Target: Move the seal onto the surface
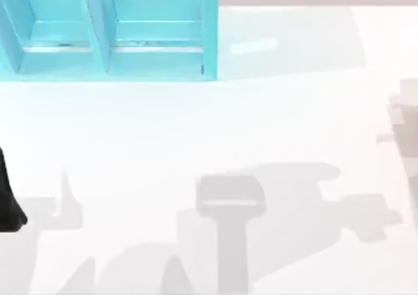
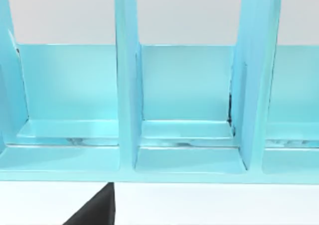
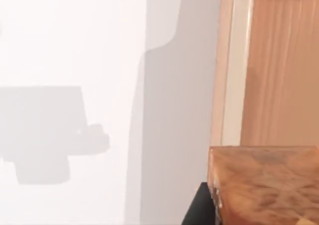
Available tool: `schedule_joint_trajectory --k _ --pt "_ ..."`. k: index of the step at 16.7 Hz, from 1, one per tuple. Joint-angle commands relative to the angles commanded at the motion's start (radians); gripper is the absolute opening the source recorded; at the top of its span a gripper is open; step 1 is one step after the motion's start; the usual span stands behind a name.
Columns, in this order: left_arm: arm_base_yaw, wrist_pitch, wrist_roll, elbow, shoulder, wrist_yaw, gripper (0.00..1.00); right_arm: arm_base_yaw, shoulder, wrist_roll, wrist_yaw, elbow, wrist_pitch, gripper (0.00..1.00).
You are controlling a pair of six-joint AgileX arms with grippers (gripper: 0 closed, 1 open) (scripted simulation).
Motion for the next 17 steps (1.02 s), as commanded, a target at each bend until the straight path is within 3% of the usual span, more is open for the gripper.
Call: schedule_joint_trajectory --k 8,14,17 --pt "0.000 0.000 0.000 0.000 0.000 0.000 1.00 0.095 -0.048 0.132 0.059 0.021 -0.226 0.00" --pt "0.000 0.000 0.000 0.000 0.000 0.000 1.00 0.094 -0.041 0.136 0.059 0.020 -0.227 0.00" --pt "0.000 0.000 0.000 0.000 0.000 0.000 1.00 0.158 0.028 0.205 0.064 0.053 -0.167 0.00"
